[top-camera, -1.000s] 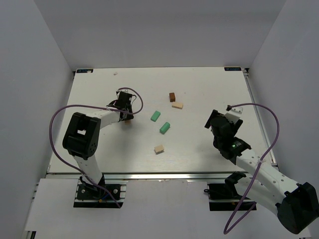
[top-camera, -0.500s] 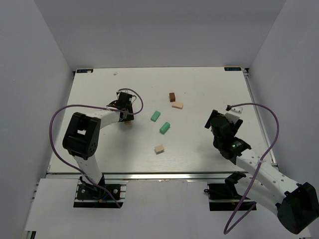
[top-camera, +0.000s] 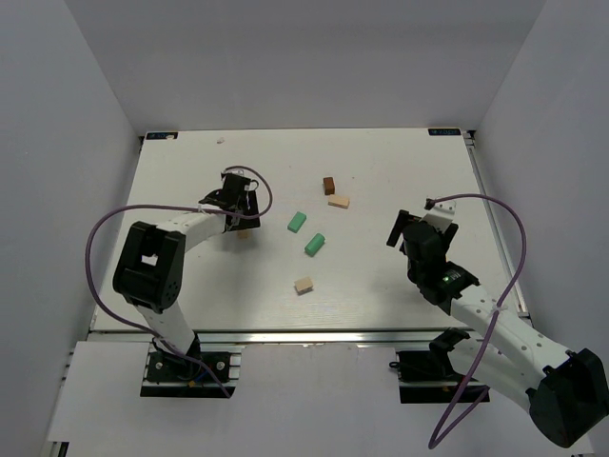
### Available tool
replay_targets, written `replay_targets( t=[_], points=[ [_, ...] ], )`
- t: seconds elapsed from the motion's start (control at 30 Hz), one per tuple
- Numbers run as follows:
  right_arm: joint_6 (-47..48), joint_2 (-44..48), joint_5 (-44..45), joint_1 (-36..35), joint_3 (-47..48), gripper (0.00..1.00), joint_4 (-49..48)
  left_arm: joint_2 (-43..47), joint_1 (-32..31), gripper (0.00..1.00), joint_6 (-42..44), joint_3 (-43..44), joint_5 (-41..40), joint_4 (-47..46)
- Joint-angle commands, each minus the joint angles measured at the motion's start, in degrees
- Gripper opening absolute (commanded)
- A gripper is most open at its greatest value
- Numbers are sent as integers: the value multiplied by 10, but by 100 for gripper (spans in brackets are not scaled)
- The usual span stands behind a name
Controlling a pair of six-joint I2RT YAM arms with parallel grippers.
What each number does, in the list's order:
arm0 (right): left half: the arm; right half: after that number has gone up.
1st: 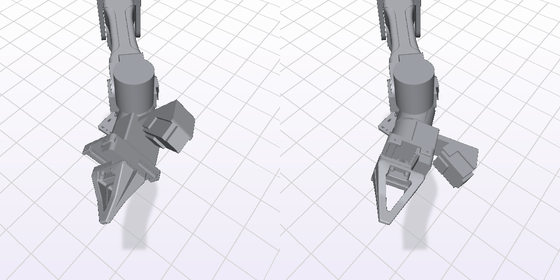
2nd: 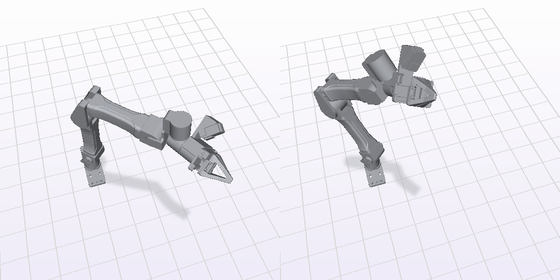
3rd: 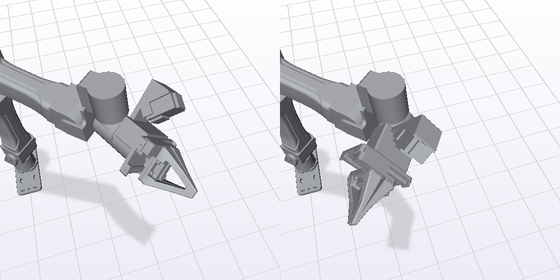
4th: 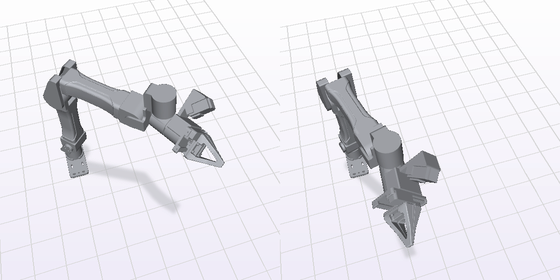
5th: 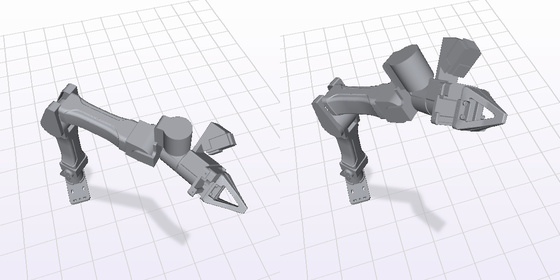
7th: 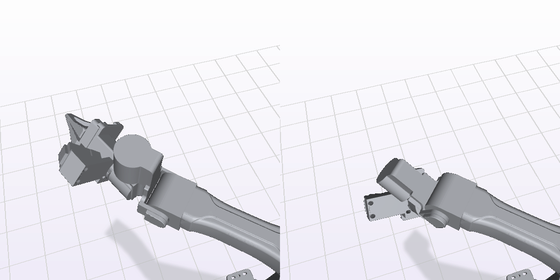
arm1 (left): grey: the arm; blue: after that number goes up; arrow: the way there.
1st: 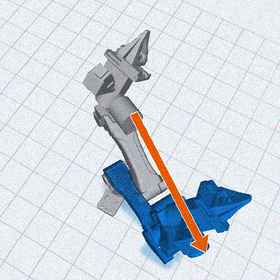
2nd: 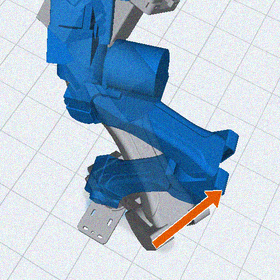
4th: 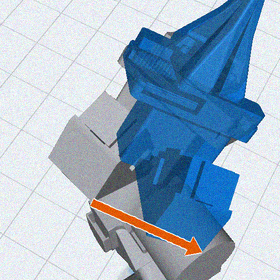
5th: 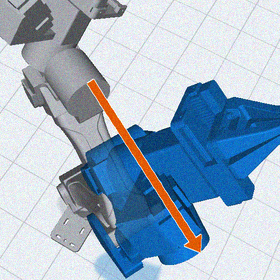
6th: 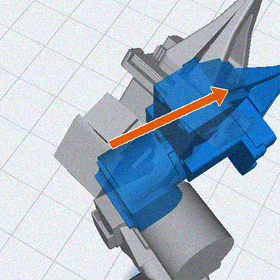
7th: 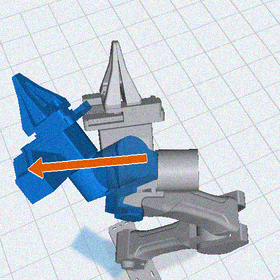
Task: Build the wood block tower
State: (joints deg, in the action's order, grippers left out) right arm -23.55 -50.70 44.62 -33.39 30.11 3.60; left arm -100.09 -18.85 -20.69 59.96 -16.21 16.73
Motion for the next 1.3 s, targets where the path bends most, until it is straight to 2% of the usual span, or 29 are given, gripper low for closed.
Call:
replay_targets(
  t=[0.0,0.03,0.07,0.53,1.27],
  points=[
    [13,9,1,3,4,89,-25,40,4,86,4,14,11,14],
    [13,9,1,3,4,89,-25,43,4,96,4,5,13,15],
    [13,10,0,3,4,89,-24,46,4,98,2,-1,14,9],
    [13,-2,-3,3,7,89,-27,61,4,98,-16,-48,-20,23],
    [15,-6,-1,3,7,89,-25,60,5,98,-25,-47,-39,34]
  ],
)
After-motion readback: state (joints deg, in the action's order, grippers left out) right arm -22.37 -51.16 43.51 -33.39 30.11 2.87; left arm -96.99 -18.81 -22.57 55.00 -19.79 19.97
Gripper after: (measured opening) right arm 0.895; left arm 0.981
